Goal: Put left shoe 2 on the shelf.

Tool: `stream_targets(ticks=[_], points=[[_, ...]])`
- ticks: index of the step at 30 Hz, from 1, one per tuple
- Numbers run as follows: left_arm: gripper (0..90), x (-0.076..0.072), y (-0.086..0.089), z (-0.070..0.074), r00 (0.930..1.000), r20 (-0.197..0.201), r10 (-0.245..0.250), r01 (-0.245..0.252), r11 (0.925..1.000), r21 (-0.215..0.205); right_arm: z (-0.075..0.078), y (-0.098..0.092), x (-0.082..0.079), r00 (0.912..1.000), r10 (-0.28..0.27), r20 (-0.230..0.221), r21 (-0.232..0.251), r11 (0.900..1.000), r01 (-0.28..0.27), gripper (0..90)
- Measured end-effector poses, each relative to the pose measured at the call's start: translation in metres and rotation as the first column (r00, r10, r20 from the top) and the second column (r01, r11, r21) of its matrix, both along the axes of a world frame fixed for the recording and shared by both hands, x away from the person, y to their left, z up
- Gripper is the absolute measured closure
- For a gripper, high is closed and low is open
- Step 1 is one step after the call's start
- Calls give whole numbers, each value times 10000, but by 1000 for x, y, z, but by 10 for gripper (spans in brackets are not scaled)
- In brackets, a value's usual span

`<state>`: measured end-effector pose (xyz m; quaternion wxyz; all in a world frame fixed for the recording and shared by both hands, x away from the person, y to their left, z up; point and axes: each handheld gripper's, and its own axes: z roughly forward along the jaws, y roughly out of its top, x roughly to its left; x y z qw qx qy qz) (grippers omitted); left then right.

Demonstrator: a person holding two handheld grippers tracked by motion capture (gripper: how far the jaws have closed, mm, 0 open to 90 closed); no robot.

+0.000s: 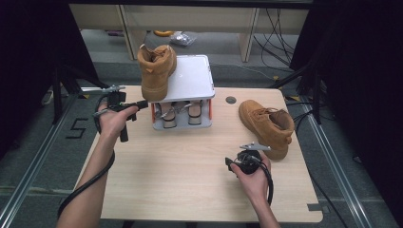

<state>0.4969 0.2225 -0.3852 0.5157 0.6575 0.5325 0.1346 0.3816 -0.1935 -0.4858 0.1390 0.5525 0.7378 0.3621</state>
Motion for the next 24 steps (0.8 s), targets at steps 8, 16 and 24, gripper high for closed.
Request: stream_targets(ticks=[8, 16, 24], points=[[898, 5, -9, 2, 9998, -139, -175, 175, 9998, 52, 0, -1, 0, 10000, 12, 25, 99, 10000, -12, 450], [898, 6, -11, 1, 9997, -156, -201, 202, 9998, 77, 0, -1, 0, 10000, -59, -15, 102, 9999, 59, 450], [848, 0, -8, -1, 9986, 208, -483, 483, 9988, 0, 2, -4, 0, 9998, -13, 209, 58, 10000, 11, 449]])
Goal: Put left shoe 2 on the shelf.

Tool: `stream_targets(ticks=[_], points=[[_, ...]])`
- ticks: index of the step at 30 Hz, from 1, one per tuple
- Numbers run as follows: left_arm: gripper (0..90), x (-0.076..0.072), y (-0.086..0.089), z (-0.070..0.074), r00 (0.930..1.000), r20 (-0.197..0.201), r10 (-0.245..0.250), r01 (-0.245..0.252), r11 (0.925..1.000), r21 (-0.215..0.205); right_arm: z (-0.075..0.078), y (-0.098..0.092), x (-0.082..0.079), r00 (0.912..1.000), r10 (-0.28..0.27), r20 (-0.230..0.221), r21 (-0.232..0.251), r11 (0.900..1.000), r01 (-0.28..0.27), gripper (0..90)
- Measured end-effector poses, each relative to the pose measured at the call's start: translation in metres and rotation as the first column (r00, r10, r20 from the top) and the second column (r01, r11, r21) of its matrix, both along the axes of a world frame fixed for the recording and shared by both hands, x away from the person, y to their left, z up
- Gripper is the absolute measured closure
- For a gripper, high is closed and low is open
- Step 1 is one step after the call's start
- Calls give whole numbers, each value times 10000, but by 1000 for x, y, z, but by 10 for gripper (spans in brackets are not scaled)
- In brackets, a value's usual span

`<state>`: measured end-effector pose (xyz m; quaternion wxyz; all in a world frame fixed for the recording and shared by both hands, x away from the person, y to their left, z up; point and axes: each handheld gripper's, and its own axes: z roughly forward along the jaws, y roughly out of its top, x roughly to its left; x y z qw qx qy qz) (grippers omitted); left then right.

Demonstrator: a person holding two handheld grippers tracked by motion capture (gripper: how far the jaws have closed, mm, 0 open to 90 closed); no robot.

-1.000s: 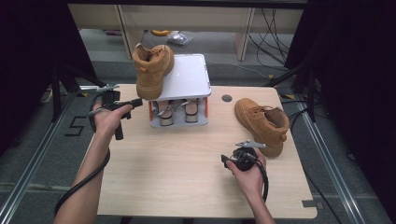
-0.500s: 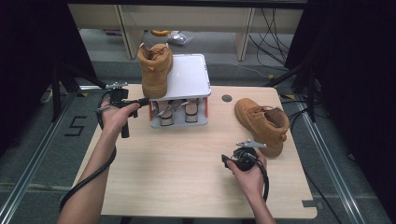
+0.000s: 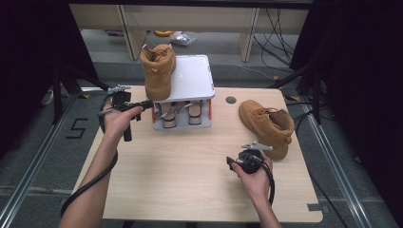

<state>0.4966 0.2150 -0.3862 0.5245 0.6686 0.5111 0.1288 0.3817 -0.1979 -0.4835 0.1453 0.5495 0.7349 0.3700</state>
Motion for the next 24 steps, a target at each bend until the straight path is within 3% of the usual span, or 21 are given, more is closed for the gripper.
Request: stream_targets(ticks=[3, 4, 7, 9, 10, 12, 14, 16, 20, 22, 24], points=[[815, -7, 4, 1, 9998, 201, 20, -23, 9999, 127, 1, -3, 2, 9997, 112, 236, 39, 9999, -113, 450], [800, -9, 5, 1, 9997, 257, 25, -29, 9999, 148, 2, -3, 1, 10000, -71, 52, 150, 9999, 70, 451], [758, -18, 9, -3, 9989, 471, -82, 64, 9993, 370, 2, -6, 1, 9997, 1, 231, 170, 9999, -5, 457], [700, -24, 11, -8, 9983, 586, -73, 53, 9994, 334, 5, -5, 0, 9997, -219, 88, 274, 9994, 217, 445], [670, -25, 12, -10, 9981, 618, -76, 54, 9993, 363, 3, -7, 2, 9982, -131, 583, 117, 9999, 124, 437], [605, -30, 15, -15, 9979, 640, 26, -46, 9995, 308, 6, -6, 0, 9990, -354, 269, 165, 9993, 350, 433], [538, -34, 18, -21, 9970, 714, 294, -311, 9993, 228, 6, -7, 1, 9983, -365, 465, 363, 9987, 349, 434], [493, -38, 20, -26, 9963, 750, 428, -451, 9985, 297, 7, -7, 1, 9983, -547, 220, 440, 9976, 537, 440], [468, -45, 26, -35, 9933, 918, 694, -717, 9972, 211, 8, -12, 2, 9991, -151, 389, 300, 9995, 139, 488], [474, -49, 27, -39, 9908, 1091, 802, -830, 9963, 207, 11, -15, 1, 9992, -255, 318, 234, 9994, 247, 507], [478, -53, 28, -43, 9917, 979, 830, -849, 9963, 151, 12, -18, 1, 9989, -316, 356, 271, 9992, 306, 539]])
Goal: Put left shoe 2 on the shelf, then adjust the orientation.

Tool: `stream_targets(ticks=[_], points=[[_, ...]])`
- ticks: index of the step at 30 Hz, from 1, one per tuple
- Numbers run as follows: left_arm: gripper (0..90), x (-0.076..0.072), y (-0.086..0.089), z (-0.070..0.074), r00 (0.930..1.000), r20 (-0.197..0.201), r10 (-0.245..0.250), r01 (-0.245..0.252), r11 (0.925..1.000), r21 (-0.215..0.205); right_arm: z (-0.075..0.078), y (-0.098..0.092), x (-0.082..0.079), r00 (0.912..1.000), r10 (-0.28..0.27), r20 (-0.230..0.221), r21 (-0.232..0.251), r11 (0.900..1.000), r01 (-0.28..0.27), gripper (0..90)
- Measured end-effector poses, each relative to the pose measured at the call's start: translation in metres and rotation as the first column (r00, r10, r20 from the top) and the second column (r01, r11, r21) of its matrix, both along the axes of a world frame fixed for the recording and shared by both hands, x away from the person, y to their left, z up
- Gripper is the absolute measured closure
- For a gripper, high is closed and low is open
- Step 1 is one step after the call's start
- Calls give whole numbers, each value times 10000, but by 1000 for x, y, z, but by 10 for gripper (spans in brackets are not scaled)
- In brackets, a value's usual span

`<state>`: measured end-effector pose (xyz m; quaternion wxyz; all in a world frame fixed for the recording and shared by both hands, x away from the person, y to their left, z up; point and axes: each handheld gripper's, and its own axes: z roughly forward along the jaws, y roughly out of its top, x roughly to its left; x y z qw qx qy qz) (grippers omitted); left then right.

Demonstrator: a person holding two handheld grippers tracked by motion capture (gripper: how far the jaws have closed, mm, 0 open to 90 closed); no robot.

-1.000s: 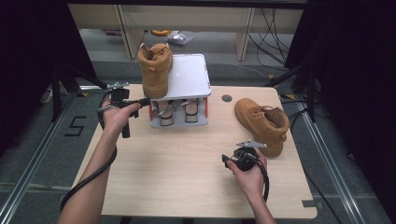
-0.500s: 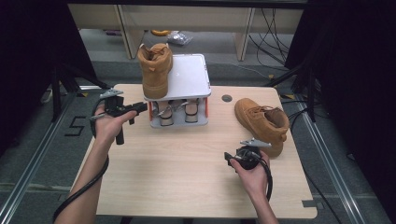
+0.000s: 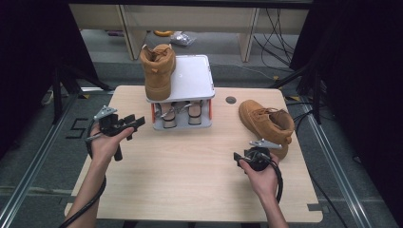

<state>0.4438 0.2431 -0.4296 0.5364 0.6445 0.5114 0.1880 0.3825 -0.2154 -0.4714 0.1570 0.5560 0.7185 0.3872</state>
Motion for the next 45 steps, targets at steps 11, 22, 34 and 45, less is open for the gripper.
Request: stream_targets(ticks=[11, 22, 34, 45], points=[[504, -13, 8, -23, 9996, -234, 146, -147, 9999, -45, 20, -14, 1, 9996, -288, 18, 285, 9992, 287, 631], [501, -21, 11, -27, 9994, -274, 194, -200, 9995, -236, 46, -38, 6, 9984, -415, 378, -213, 9989, 424, 627], [498, -28, 21, -29, 9976, -271, 639, -649, 9971, -387, 70, -59, 1, 9970, -771, 111, -284, 9966, 774, 632], [496, -25, 24, -31, 9975, -354, 619, -634, 9971, -420, 93, -92, 3, 9915, -1290, 180, -583, 9898, 1298, 628]])
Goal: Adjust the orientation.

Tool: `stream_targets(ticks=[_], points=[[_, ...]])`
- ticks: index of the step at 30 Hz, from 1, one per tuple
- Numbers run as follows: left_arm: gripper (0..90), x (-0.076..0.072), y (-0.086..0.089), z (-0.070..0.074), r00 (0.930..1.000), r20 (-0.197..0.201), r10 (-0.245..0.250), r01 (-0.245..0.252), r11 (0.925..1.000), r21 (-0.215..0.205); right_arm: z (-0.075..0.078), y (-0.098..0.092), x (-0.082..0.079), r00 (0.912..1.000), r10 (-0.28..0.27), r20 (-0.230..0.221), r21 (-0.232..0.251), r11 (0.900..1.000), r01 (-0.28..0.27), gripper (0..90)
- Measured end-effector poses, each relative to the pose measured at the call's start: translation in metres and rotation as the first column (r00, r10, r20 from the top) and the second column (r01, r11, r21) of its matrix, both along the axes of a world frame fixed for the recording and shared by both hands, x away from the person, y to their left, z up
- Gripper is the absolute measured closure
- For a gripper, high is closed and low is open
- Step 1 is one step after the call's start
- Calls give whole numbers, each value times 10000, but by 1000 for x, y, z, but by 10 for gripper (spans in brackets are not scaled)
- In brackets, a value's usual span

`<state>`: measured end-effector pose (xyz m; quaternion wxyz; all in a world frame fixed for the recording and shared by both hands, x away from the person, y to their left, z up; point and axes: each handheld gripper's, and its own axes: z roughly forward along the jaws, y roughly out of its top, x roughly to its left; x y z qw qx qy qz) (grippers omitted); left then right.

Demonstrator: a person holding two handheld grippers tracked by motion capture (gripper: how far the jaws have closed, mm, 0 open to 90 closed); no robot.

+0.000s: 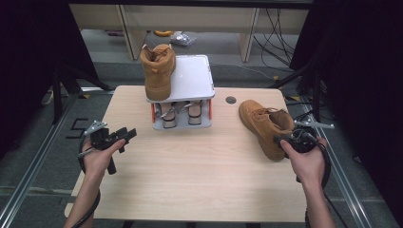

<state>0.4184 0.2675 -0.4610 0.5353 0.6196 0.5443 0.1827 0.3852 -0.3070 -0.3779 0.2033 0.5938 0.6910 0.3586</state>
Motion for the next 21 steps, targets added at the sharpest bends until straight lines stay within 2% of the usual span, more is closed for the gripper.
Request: stream_targets(ticks=[3, 4, 5, 8, 9, 10, 12, 13, 14, 15, 16, 17, 18, 21], points=[[495, 0, -1, 0, 10000, -26, -43, 43, 10000, 23, 5, -8, 1, 9998, -179, 66, -26, 9998, 179, 626], [495, 0, -1, 0, 10000, -24, -44, 44, 10000, 29, 7, -9, 1, 9996, -266, 97, 138, 9996, 265, 624], [494, 0, -1, 0, 10000, -30, -44, 44, 10000, 42, 9, -12, 2, 9996, -271, 47, -81, 9996, 272, 623], [493, 0, -2, 0, 10000, -23, -77, 78, 10000, 54, 13, -17, 4, 9994, -324, 90, 70, 9995, 323, 616], [492, 0, -3, 0, 10000, -39, -80, 80, 9999, 62, 14, -19, 6, 9990, -433, 72, -202, 9989, 434, 616], [492, 0, -3, -1, 10000, -43, -83, 83, 10000, 48, 16, -21, 7, 9991, -412, 13, -26, 9991, 412, 614], [491, 0, -4, -1, 9999, -83, -122, 123, 9999, 63, 17, -23, 10, 9988, -482, 39, -17, 9988, 482, 613], [490, 0, -4, -2, 9999, -78, -143, 143, 9999, 68, 20, -21, 9, 9965, -812, -223, 223, 9964, 817, 610], [490, 0, -4, -2, 9999, -89, -146, 147, 9999, 78, 19, -26, 13, 9986, -521, 34, 10, 9986, 521, 607], [490, 0, -4, -2, 9998, -92, -148, 149, 9999, 75, 20, -25, 14, 9966, -824, 0, 212, 9964, 824, 604], [490, 0, -4, -2, 9998, -86, -157, 157, 9999, 54, 21, -28, 16, 9975, -705, 41, 3, 9975, 705, 604], [489, 0, -4, -2, 9998, -82, -165, 165, 9998, 54, 22, -30, 19, 9979, -632, 134, 79, 9980, 631, 601], [489, 0, -4, -2, 9998, -86, -160, 160, 9999, 49, 23, -31, 20, 9969, -786, 22, -8, 9969, 786, 598], [488, 0, -4, -2, 9998, -97, -149, 150, 9999, 56, 27, -31, 27, 9926, -1206, -155, 138, 9926, 1209, 590]])
